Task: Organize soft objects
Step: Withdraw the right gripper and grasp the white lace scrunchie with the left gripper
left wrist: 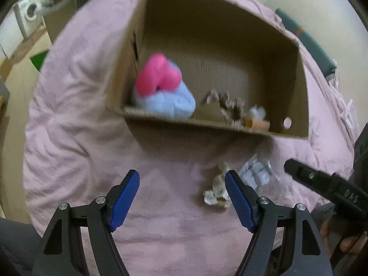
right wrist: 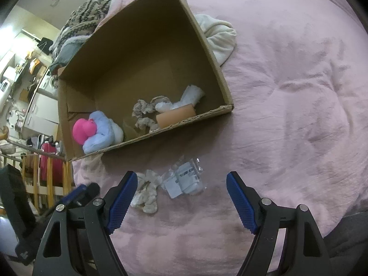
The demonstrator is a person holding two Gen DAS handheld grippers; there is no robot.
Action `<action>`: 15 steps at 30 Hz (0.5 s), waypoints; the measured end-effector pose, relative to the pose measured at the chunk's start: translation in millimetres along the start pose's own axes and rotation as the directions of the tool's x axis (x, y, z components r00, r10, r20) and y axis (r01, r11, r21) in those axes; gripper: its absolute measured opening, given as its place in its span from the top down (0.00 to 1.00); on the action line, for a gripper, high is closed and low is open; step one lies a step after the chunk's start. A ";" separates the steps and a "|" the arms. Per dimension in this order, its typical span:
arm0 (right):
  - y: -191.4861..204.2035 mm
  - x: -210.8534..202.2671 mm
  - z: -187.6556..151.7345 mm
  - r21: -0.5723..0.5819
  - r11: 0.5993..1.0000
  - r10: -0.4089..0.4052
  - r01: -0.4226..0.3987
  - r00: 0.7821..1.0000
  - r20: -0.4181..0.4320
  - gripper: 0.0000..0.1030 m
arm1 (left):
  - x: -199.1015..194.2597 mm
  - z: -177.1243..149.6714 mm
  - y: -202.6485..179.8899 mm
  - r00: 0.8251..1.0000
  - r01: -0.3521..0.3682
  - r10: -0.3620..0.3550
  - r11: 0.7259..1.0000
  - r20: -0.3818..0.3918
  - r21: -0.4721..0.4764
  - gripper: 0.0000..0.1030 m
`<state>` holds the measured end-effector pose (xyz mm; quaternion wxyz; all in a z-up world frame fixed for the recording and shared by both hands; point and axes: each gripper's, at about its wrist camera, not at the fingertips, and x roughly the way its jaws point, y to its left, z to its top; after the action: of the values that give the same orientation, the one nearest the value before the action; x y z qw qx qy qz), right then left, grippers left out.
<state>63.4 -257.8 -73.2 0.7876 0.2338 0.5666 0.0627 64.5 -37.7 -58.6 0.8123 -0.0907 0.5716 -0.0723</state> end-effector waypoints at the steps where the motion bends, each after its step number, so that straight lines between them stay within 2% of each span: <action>1: -0.1 1.4 0.7 0.004 1.000 -0.001 0.001 1.000 -0.003 0.18 | 3.9 -1.2 -1.3 1.000 0.004 -0.004 1.000 -0.016 0.004 0.28; 4: -0.7 2.9 1.7 0.012 1.000 0.001 -0.001 1.000 -0.007 0.18 | 19.5 -7.2 -12.8 0.997 0.035 -0.032 0.998 -0.072 0.047 0.28; 7: -0.5 2.8 1.9 0.012 1.000 0.001 0.000 1.000 -0.006 0.18 | 33.2 -11.3 -28.8 0.996 0.051 -0.043 0.993 -0.076 0.107 0.29; 8: -0.6 2.6 1.8 0.012 1.000 -0.001 0.001 1.000 -0.006 0.18 | 34.7 -12.0 -32.3 0.996 0.061 -0.054 0.991 -0.064 0.120 0.34; 10: -1.9 2.2 2.0 0.013 1.000 -0.006 0.006 1.000 -0.006 0.18 | 40.0 -13.3 -40.8 0.995 0.085 -0.074 0.983 -0.070 0.165 0.57; 12: -3.1 2.2 2.0 0.018 1.000 -0.007 0.007 1.000 -0.006 0.18 | 48.6 -14.8 -43.9 0.991 0.093 -0.074 0.979 -0.108 0.184 0.60; 14: -4.3 1.8 2.4 0.026 1.000 -0.004 0.004 1.000 -0.005 0.18 | 52.5 -18.0 -41.5 0.990 0.094 -0.075 0.982 -0.121 0.163 0.62; 15: -5.0 1.5 2.7 0.027 1.000 -0.004 0.004 1.000 -0.005 0.18 | 53.4 -18.8 -41.3 0.989 0.101 -0.081 0.982 -0.126 0.159 0.68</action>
<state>65.6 -262.4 -76.1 0.7832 0.2433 0.5696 0.0539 64.2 -90.9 -104.1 0.7774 -0.0447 0.6063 -0.1617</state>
